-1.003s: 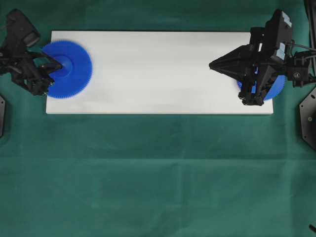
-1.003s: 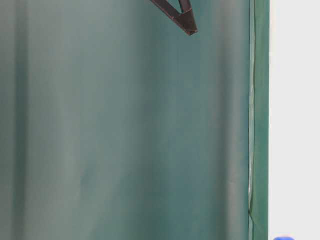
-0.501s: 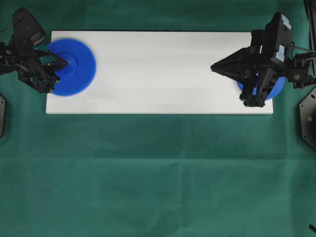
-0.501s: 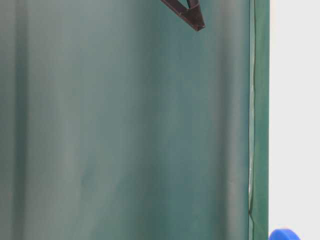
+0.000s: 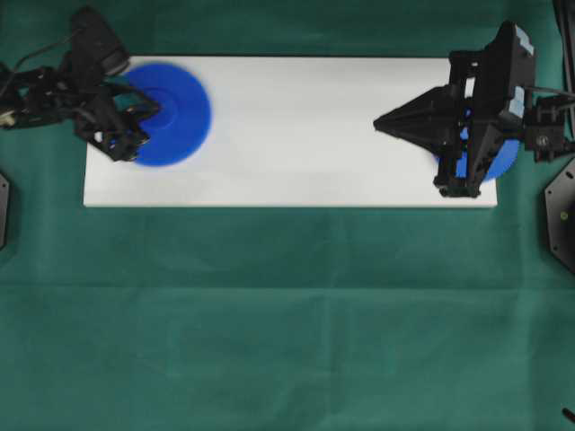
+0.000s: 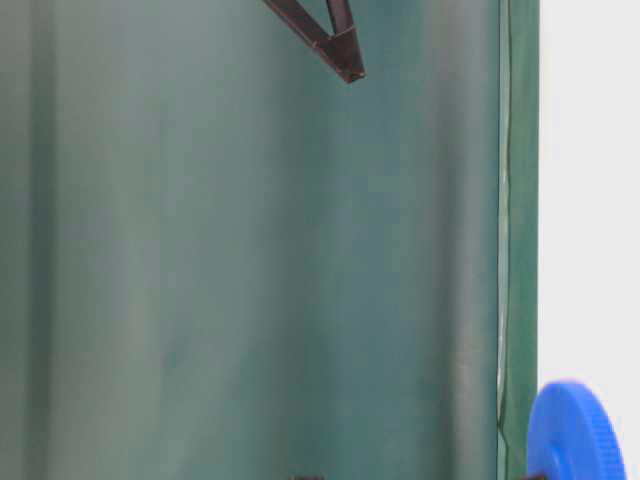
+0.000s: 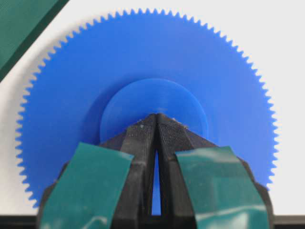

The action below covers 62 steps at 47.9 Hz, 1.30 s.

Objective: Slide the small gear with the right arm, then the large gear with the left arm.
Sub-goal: 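Slide the large gear right with the left gripper to mesh with small gear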

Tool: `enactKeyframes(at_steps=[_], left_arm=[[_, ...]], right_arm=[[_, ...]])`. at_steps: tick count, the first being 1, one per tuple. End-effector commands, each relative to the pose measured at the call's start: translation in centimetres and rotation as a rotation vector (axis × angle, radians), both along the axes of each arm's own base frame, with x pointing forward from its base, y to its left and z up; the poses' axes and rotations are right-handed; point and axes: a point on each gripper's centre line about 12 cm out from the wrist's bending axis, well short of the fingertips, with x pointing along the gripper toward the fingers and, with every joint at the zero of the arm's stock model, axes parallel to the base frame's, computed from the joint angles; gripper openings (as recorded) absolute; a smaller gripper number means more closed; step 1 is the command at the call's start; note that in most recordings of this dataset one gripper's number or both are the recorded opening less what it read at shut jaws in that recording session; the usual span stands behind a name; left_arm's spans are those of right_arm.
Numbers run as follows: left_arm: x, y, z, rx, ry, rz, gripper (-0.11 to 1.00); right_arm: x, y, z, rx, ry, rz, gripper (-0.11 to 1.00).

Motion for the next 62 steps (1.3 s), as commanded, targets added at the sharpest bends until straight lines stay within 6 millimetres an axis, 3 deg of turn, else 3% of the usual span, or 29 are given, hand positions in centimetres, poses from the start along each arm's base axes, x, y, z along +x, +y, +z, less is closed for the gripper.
enactKeyframes(at_steps=[1,9,18,38,47,62], left_arm=[[1.9,-0.6,-0.4,-0.007,0.012,-0.043,0.00],[6.3,-0.8,0.0,0.007,-0.017,-0.103,0.00],[12.1,-1.3,-0.9,0.012,-0.022,-0.169,0.00],[22.7,-0.9,1.0,0.049,-0.102,-0.232,0.00],[26.4,-0.5,0.7,0.047,-0.095,-0.242,0.00],[29.4,-0.7,1.5,0.072,-0.114,-0.277,0.00]], right_arm=[[0.3,0.0,1.3,-0.011,-0.039,0.007,0.50],[0.2,0.1,1.6,-0.017,-0.051,0.012,0.50],[-0.6,0.3,2.0,-0.023,-0.071,0.012,0.50],[-5.4,1.4,2.7,-0.053,-0.168,0.001,0.50],[-6.8,1.7,2.6,-0.062,-0.195,-0.008,0.50],[-7.4,1.8,2.2,-0.064,-0.196,-0.009,0.50]])
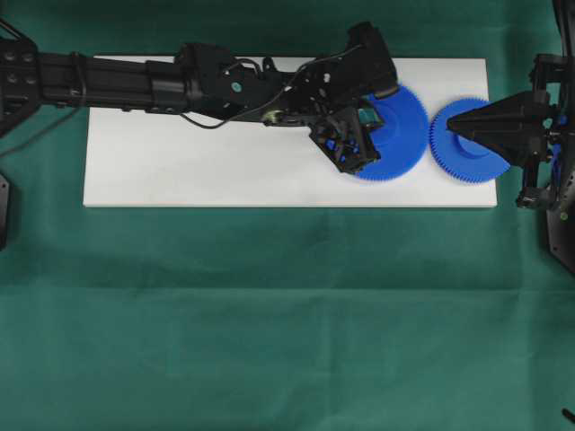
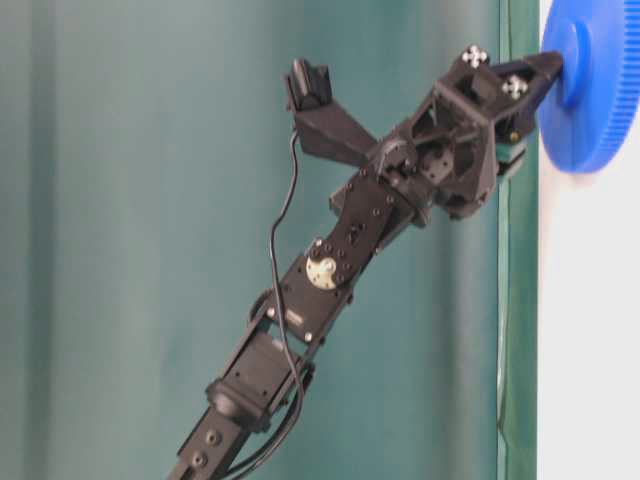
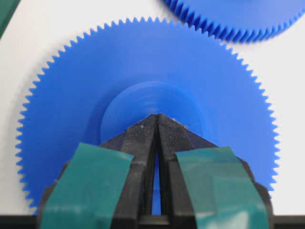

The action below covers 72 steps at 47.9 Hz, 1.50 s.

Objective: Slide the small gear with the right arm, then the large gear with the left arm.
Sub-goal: 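Slide the large gear right with the left gripper to mesh with small gear, then slide the large gear back left to the board's left end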

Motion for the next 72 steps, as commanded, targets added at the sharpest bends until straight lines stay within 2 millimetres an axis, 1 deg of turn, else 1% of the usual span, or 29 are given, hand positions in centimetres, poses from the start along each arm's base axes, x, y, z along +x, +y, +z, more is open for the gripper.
enactKeyframes(at_steps=[1,9,16,45,51,57,60,66,67,72], left_arm=[[0.8,-0.5,1.0,0.008,-0.020,-0.015,0.00],[1.3,-0.6,0.9,0.008,-0.019,-0.018,0.00],[1.0,-0.7,0.6,0.005,-0.007,-0.018,0.00],[0.8,-0.7,0.6,0.005,0.001,-0.019,0.00],[0.3,-0.5,0.4,0.010,0.029,-0.026,0.00],[-1.5,-0.1,-0.2,0.008,0.074,-0.020,0.00],[-2.9,0.2,-0.8,-0.002,0.103,-0.007,0.00],[-6.7,0.4,-2.5,-0.031,0.163,0.028,0.00],[-7.7,0.4,-2.9,-0.041,0.175,0.040,0.00],[-11.2,0.4,-3.6,-0.075,0.177,0.096,0.00]], right_arm=[[0.2,0.0,0.4,-0.005,-0.009,0.005,0.50],[0.2,0.1,0.3,-0.003,-0.008,0.006,0.50],[0.1,0.1,0.2,-0.002,-0.005,0.006,0.50],[0.1,0.1,0.2,-0.002,-0.005,0.006,0.50],[0.1,0.1,0.2,-0.002,-0.006,0.007,0.50],[0.1,0.1,0.0,0.001,-0.001,0.005,0.50],[0.0,0.1,0.0,0.001,-0.002,0.006,0.50],[-0.1,0.1,-0.3,0.002,0.004,0.006,0.50],[-0.1,0.1,-0.3,0.002,0.005,0.005,0.50],[-0.1,0.1,-0.5,0.003,0.009,0.005,0.50]])
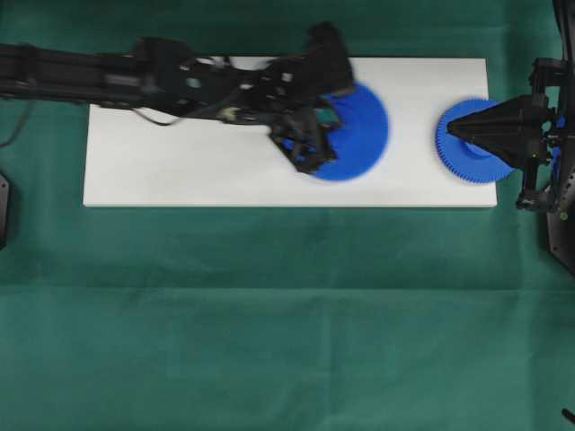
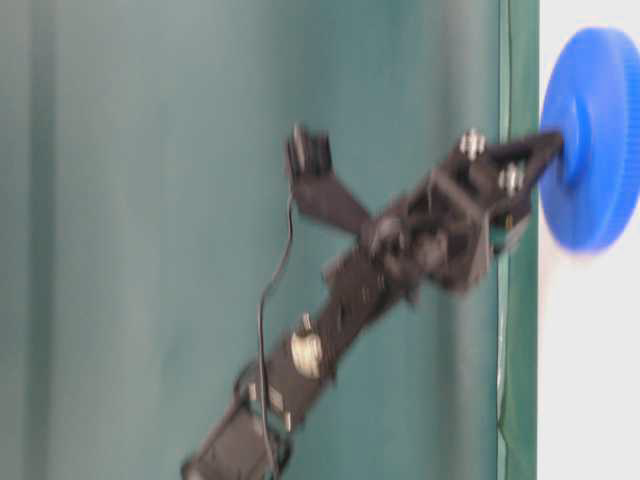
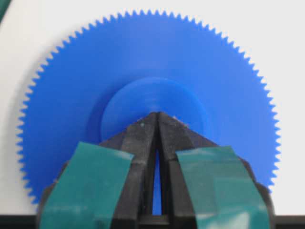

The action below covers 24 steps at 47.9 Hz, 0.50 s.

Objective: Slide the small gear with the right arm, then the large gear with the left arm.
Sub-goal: 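Slide the large gear back left to the board's left end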

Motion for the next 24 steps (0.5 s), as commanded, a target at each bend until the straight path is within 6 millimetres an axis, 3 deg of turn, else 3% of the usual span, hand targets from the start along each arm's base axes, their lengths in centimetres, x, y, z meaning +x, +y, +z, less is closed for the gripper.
enactKeyframes(at_steps=[1,14,24], left_arm=[[-4.4,0.4,-2.5,-0.047,0.071,0.068,0.00],[-12.5,0.5,-1.4,-0.076,0.063,0.172,0.00],[-16.0,-0.1,-1.1,-0.084,0.084,0.193,0.00]], right_arm=[[0.1,0.0,0.4,-0.004,-0.012,0.004,0.50],[0.1,0.0,0.2,-0.001,-0.008,0.005,0.50],[0.1,0.1,0.2,0.003,-0.009,0.006,0.50]])
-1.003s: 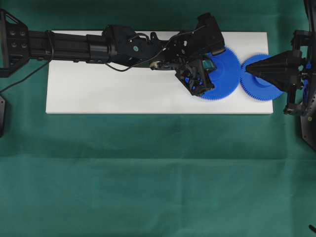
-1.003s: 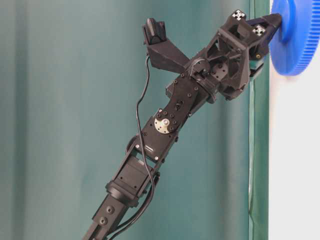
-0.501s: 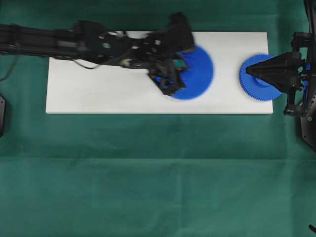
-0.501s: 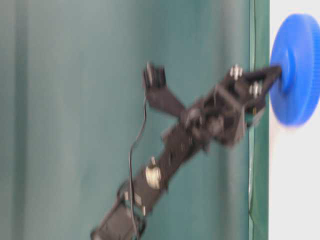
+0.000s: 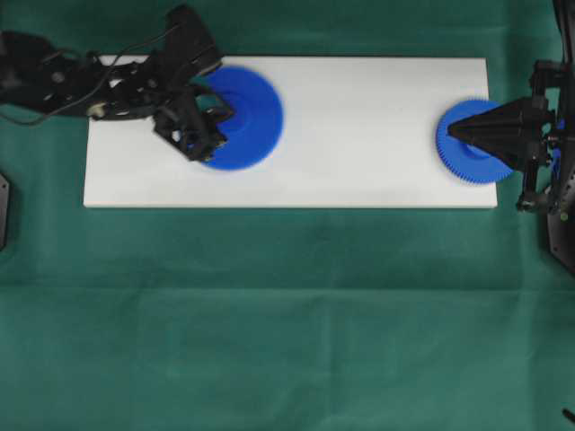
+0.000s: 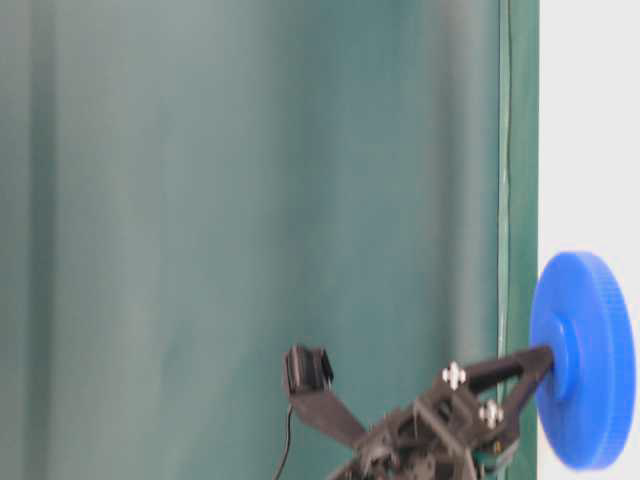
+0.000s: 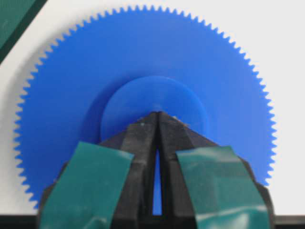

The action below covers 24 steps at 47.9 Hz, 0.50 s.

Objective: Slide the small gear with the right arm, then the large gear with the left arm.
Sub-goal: 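Slide the large gear back left to the board's left end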

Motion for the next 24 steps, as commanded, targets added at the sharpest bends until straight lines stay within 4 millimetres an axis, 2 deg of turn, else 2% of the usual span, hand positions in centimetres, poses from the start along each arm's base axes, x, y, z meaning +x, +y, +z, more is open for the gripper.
enactKeyframes(at_steps=[1,13,24], left_arm=[[-2.7,-0.5,-1.5,-0.029,0.068,0.017,0.00],[-6.1,-1.0,-1.7,-0.051,0.110,0.050,0.00],[-8.8,-1.9,-0.6,-0.062,0.132,0.059,0.00]], right_arm=[[0.2,0.1,0.5,0.002,-0.014,0.007,0.50],[0.2,0.1,0.3,0.005,-0.009,0.007,0.50],[0.0,0.1,-0.3,0.011,0.004,0.005,0.50]])
